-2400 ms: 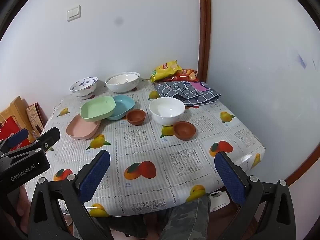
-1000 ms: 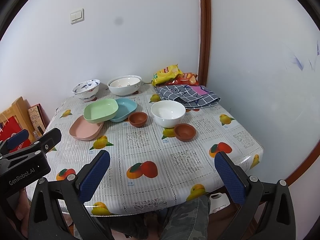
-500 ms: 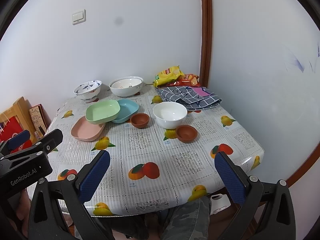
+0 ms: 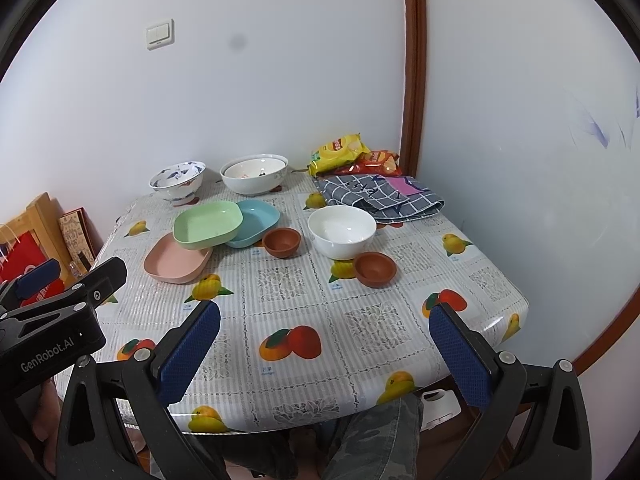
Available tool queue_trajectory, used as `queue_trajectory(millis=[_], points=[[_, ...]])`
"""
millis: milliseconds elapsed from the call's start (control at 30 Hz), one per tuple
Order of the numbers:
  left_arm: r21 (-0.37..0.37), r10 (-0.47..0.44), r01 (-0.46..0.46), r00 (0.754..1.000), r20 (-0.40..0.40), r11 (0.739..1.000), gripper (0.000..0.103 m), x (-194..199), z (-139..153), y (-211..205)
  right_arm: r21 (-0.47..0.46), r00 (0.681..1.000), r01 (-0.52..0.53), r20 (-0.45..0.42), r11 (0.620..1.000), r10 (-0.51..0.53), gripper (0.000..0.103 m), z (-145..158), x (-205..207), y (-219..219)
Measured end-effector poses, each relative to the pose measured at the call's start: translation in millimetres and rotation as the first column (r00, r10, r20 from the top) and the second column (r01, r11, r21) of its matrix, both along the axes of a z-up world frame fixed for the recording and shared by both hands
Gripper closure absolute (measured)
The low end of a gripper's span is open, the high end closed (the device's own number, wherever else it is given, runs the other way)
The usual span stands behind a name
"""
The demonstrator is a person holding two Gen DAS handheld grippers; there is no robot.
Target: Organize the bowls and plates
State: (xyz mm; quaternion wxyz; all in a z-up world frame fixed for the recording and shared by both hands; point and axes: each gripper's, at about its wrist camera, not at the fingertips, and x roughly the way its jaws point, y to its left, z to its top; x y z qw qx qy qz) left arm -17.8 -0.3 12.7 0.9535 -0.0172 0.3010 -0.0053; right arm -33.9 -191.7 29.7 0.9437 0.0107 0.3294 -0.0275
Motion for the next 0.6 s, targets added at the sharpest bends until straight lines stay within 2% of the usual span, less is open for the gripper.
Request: queue_trajectory(millis=[600], points=[[-0.001, 0.003, -0.003, 1.000, 0.003, 1.000, 0.000, -0.3, 5.0, 3.3, 0.009, 1.000, 0.000, 0.011, 1.000, 0.000, 0.000, 3.6, -1.5, 0.1]])
